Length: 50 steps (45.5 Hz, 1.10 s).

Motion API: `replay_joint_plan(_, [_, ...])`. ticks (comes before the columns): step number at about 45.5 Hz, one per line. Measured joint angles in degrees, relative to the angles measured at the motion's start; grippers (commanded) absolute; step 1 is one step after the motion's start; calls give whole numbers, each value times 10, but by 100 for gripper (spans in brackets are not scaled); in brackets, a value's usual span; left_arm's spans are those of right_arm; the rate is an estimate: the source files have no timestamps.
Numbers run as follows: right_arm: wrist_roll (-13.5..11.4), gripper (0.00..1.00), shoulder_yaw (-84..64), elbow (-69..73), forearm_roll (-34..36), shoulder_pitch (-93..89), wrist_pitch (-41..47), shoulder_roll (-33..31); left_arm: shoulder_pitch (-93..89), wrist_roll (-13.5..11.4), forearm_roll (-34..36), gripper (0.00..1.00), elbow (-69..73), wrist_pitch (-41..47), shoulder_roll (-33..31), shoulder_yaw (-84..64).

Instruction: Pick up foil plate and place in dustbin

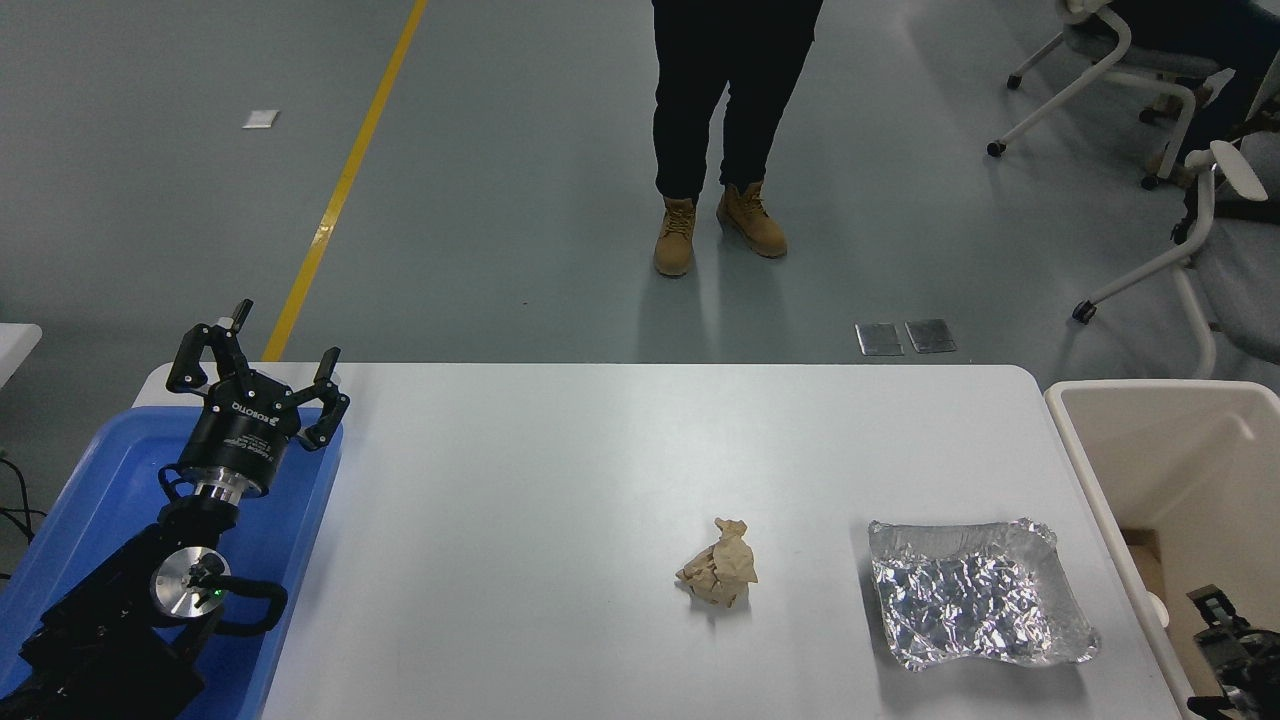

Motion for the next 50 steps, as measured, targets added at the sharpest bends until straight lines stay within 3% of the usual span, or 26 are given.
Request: replay_joint_plan(50, [-1, 100, 3, -1, 0, 39, 4, -1, 0, 0, 0, 98, 0, 0, 0, 0])
